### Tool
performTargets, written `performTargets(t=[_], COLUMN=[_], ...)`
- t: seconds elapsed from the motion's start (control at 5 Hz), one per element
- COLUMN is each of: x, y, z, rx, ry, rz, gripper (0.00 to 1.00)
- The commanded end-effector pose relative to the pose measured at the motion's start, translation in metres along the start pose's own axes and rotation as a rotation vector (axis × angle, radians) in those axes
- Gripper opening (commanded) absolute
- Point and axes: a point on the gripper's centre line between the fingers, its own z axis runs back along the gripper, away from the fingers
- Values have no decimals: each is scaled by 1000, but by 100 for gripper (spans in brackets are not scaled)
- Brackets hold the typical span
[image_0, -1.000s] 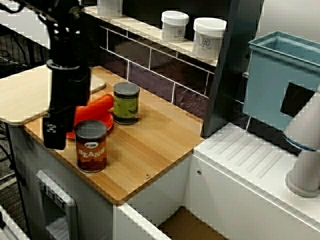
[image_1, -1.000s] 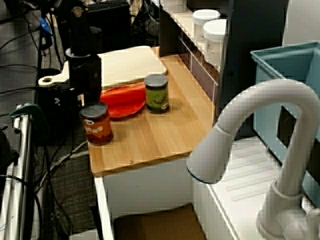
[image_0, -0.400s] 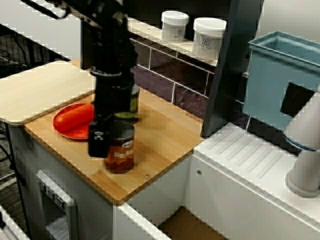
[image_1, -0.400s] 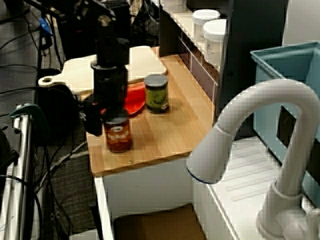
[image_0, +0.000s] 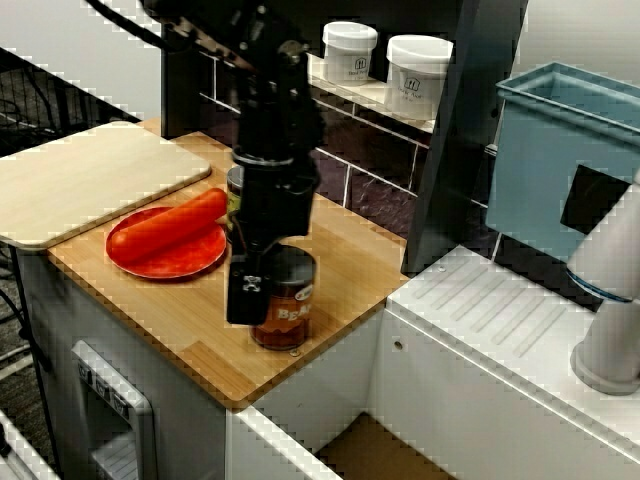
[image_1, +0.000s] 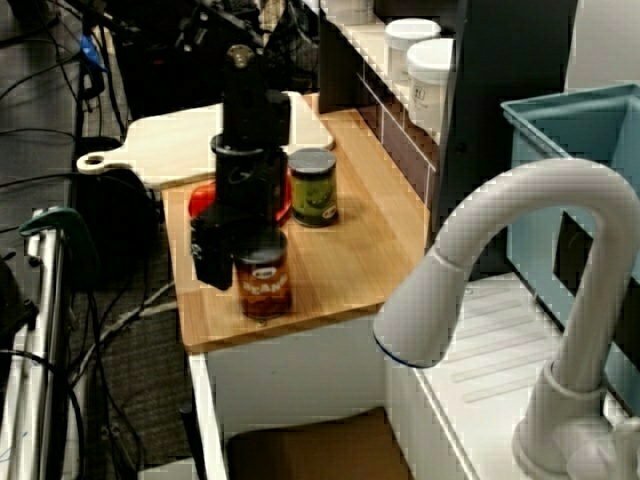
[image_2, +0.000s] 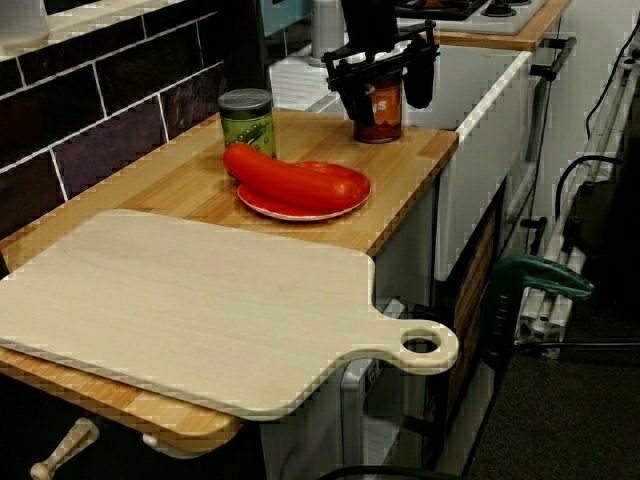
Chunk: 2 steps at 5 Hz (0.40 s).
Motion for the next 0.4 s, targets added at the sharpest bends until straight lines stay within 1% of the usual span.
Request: performTargets(t=[0.0, 0.2], x=[16, 18], y=[-11, -16], z=[16, 16], rx=[25, 32], ry=[-41, -46], rz=[-43, -50], gripper=[100, 100])
